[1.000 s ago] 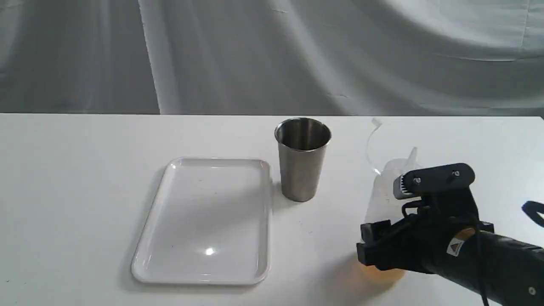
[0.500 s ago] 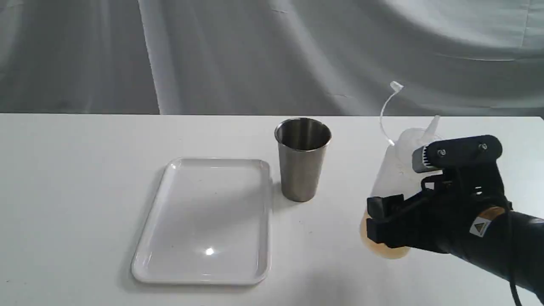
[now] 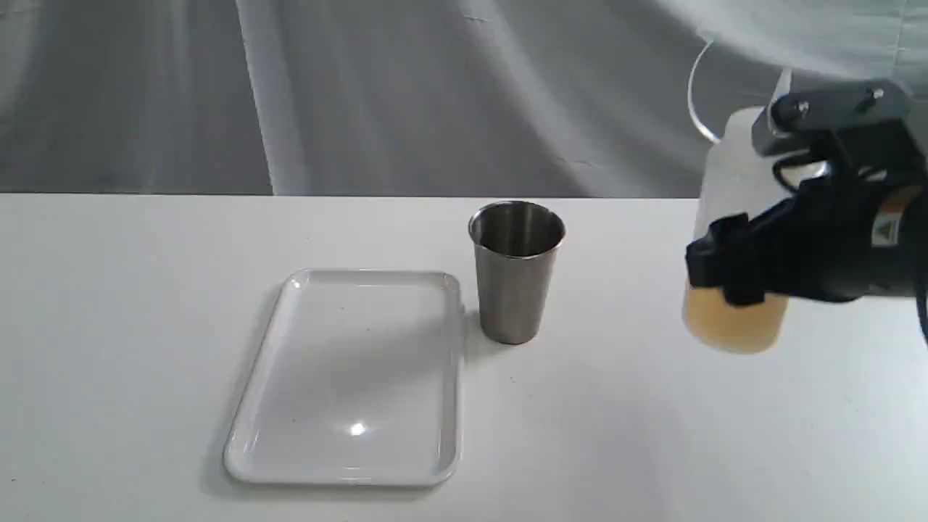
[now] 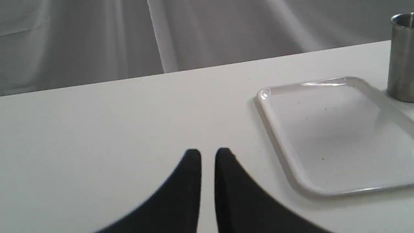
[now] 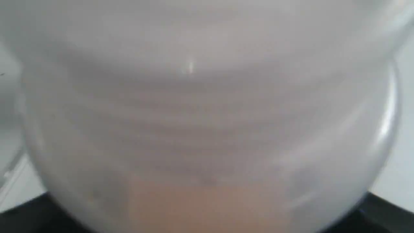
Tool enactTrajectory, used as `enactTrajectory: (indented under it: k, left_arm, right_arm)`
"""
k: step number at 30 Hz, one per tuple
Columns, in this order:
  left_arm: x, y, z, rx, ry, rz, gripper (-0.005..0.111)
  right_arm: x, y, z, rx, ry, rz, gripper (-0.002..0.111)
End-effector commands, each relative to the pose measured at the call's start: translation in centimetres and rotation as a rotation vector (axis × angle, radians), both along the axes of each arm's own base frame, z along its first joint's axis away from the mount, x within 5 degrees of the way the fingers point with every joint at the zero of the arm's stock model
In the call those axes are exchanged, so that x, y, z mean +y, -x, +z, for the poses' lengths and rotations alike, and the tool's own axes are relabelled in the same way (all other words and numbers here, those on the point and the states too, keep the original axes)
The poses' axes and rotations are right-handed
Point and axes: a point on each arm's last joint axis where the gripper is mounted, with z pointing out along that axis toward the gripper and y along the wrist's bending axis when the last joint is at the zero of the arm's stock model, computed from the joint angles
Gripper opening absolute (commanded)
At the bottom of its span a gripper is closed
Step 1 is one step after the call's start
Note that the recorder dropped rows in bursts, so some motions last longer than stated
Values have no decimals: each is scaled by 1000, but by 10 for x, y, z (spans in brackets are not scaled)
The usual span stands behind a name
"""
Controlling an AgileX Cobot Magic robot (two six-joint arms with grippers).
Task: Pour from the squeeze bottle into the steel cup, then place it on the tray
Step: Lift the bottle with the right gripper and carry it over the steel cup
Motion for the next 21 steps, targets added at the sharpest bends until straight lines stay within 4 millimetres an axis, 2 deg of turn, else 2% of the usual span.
enactTrajectory:
  k: [1, 3, 5, 8, 11, 16, 21]
  left_arm:
    - [0, 0, -1, -7, 2, -3, 8]
    - [0, 0, -1, -7, 2, -3, 8]
    - [0, 0, -1, -7, 2, -3, 8]
    - [0, 0, -1, -7, 2, -3, 8]
    - [0, 0, -1, -7, 2, -3, 8]
    - [0, 0, -1, -7, 2, -3, 8]
    - [0, 0, -1, -7, 2, -3, 8]
  right_arm:
    - [-13, -9, 41, -89, 116, -71, 57]
    - [-15, -13, 57, -143, 173, -81, 57]
    - [-11, -18, 66, -155, 237, -70, 57]
    - [-7, -29, 67, -110, 382, -67, 57]
    - [6, -46, 58, -65, 496, -39, 57]
    - [33, -68, 32, -37, 616, 55, 57]
    - [42, -81, 10, -22, 741, 49, 57]
